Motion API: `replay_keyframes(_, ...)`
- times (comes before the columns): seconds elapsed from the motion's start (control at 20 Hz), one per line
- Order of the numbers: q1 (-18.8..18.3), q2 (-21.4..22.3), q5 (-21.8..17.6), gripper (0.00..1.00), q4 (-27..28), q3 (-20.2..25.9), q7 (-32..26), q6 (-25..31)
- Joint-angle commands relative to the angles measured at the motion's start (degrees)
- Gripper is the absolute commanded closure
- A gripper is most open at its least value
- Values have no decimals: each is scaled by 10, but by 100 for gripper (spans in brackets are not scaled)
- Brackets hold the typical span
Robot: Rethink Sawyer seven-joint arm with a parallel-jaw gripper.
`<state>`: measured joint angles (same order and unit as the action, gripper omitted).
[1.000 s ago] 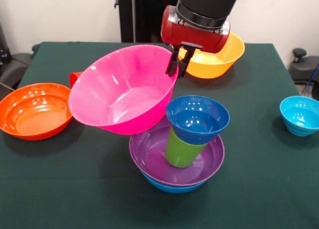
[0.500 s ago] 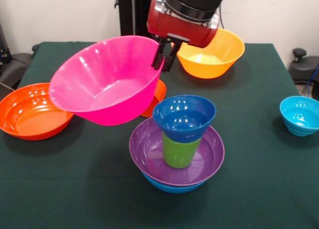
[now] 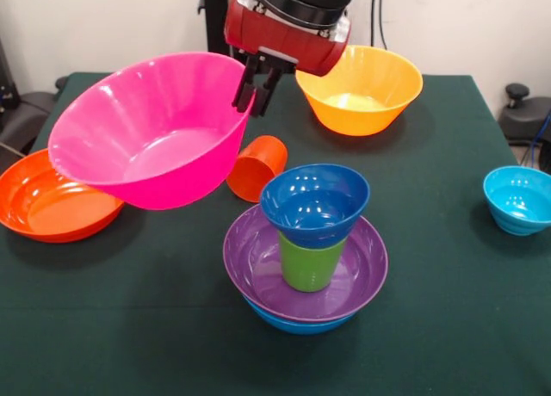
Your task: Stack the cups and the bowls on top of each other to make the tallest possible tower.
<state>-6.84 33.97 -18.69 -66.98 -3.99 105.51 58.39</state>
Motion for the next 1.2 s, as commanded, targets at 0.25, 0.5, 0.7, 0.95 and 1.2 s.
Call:
replay_keyframes(0.25, -2, 12, 26, 100, 19, 32, 13, 68)
replay_keyframes(0.5, 1, 4, 42, 100, 51, 34, 17, 96)
replay_keyframes(0.7, 11, 9, 39, 100, 57, 24, 18, 120)
replay_keyframes(0.95, 13, 23, 30, 100, 33, 16, 11, 115)
replay_keyframes(1.2, 13, 31, 49, 100, 19, 26, 27, 106)
